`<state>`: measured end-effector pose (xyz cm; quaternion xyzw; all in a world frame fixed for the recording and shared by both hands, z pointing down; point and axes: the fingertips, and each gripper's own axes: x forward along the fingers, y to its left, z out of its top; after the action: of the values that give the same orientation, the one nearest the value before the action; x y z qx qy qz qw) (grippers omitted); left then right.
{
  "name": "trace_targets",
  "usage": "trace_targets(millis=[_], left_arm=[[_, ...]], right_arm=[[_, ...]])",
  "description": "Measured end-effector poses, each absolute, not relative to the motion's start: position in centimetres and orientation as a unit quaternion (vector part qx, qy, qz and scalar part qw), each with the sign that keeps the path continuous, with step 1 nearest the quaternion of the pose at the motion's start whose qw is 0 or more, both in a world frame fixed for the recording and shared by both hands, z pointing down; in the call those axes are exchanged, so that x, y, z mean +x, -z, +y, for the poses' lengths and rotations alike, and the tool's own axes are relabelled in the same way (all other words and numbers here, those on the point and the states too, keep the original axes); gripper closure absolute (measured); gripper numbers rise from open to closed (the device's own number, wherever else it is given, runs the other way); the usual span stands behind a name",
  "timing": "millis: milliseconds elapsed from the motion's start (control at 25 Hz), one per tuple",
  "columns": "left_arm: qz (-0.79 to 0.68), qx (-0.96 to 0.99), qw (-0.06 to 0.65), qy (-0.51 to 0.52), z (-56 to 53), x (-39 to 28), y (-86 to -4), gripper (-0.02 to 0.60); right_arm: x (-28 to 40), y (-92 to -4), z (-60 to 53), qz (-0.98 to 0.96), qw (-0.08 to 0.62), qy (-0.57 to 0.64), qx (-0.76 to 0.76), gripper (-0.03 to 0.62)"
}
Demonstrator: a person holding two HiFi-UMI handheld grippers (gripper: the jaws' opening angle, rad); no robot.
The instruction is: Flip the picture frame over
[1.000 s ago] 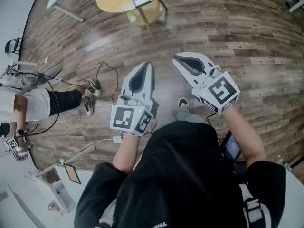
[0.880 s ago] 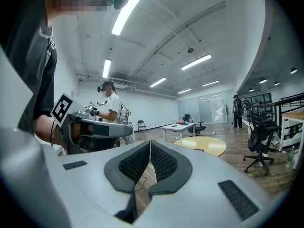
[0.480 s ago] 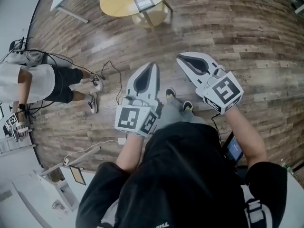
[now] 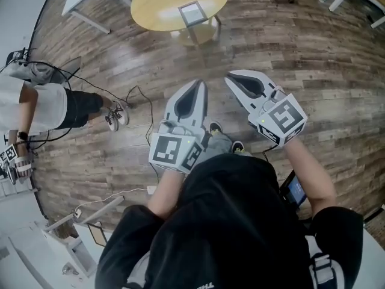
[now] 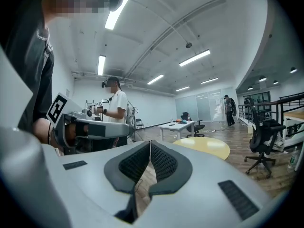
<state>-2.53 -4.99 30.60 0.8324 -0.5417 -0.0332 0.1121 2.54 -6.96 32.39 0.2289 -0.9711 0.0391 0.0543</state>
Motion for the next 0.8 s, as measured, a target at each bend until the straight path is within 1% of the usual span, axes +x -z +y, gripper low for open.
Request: trace_targets(millis=[240,360,600,800], left_arm=[[-0.559,0.822,0.104,0.043,-9.0,-8.2,-30.4,0.558],[-0.562,0.819,0.106,0.045,-10.9,-10.6,-30.6,0.558],[-0.552,0.825,0.112,0.046,-12.7,-12.1,-31.2,0.558],[-0.546,0.828,0.116,0.048,-14.4,-12.5,-31.4,0.558]], right_arm=[[-3.8,-32.0,-11.5,-0.974,0.061,-0.032,0.214,0.574],[-5.9,-32.0,-13.6,-0.973,0.057,-0.035,0.223,0.574],[-7.5,-32.0,-15.6,-0.970,0.062,-0.033,0.231,0.574],[-7.5,-31.9,-17.4,-0.967,0.070,-0.031,0.242,0.574]])
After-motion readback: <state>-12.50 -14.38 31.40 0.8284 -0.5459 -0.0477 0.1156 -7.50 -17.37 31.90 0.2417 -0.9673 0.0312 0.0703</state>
